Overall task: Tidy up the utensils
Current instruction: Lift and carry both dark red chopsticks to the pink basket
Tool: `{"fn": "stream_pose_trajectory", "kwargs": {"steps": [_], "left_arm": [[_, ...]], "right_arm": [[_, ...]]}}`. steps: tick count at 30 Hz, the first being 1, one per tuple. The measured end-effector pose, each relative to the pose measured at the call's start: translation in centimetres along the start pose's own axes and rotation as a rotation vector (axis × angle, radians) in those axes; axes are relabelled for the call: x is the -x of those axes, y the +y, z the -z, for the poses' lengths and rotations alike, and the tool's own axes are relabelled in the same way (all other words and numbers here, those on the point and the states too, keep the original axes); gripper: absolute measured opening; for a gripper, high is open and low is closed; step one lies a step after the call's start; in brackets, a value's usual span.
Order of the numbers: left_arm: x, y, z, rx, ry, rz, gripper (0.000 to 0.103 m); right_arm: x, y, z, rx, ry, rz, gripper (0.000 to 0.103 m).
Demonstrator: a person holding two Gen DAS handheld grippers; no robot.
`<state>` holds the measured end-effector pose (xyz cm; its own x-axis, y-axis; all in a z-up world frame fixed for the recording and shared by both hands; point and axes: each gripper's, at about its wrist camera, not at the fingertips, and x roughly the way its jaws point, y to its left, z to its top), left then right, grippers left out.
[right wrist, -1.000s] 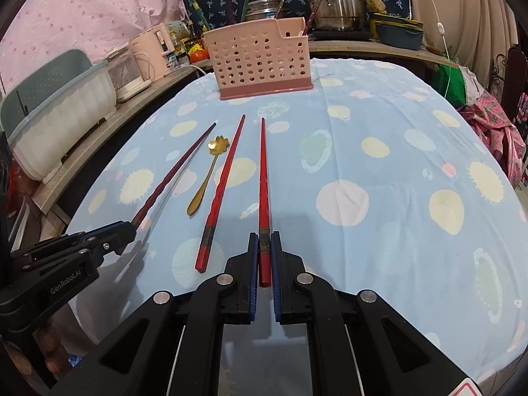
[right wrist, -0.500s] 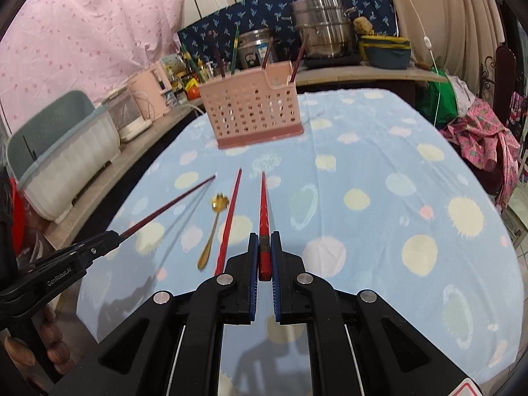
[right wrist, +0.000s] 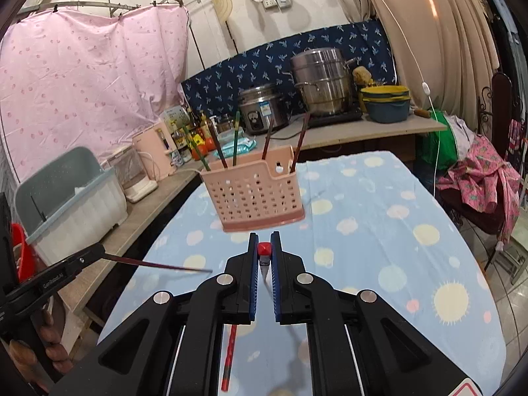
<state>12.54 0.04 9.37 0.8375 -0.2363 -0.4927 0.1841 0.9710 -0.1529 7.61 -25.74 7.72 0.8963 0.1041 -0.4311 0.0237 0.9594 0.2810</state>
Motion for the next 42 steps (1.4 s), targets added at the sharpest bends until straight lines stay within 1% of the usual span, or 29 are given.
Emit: {"fn": "stream_pose_trajectory", "kwargs": {"steps": [10,16,23,27,31,35,37,40,42], "left_arm": [[-1.5,-0.8,-4.1,-0.02,-0.072,-0.002,0.007],[-2.2,-1.4,-6.6,-0.035,-0.111,0.002,0.007],[-2.8,-2.2,-10.7,-0.045,-0.177,0.019,0.007],[-3.4,-2.7,-14.2,-0.05,-0.245,0.014,0.007],[-4.0,-2.9,-17.2,-0.049,-0.31,0.022,0.007],[-4.8,-2.8,-19.8,-0.018,-0.359,0.048,0.007],[-5.5,-2.8,-20.9,-0.011,-0.383,0.047,0.007],[-7.2,-3.0,-22.1,-0.013,-0.393,0.045,0.007],[-8.6,-3.2,-22.3,-0.018,-0.38,0.038,0.007]], "right_arm": [[-1.7,-0.2,-3.6,-0.008,-0.035,-0.02,0.007],[-2.4,-0.3,-6.2,-0.003,-0.075,-0.022,0.007],[-4.0,-0.2,-10.6,-0.023,-0.116,-0.065,0.007],[-5.1,0.3,-14.0,-0.019,-0.169,-0.075,0.007],[-6.8,0.6,-17.1,-0.028,-0.205,-0.089,0.007],[-8.9,0.8,-19.8,-0.047,-0.239,-0.101,0.007],[-10.1,0.9,-20.9,-0.053,-0.25,-0.103,0.007],[-11.8,0.8,-21.9,-0.063,-0.265,-0.104,0.007],[-13.0,0.6,-22.3,-0.07,-0.267,-0.1,0.007]]}}
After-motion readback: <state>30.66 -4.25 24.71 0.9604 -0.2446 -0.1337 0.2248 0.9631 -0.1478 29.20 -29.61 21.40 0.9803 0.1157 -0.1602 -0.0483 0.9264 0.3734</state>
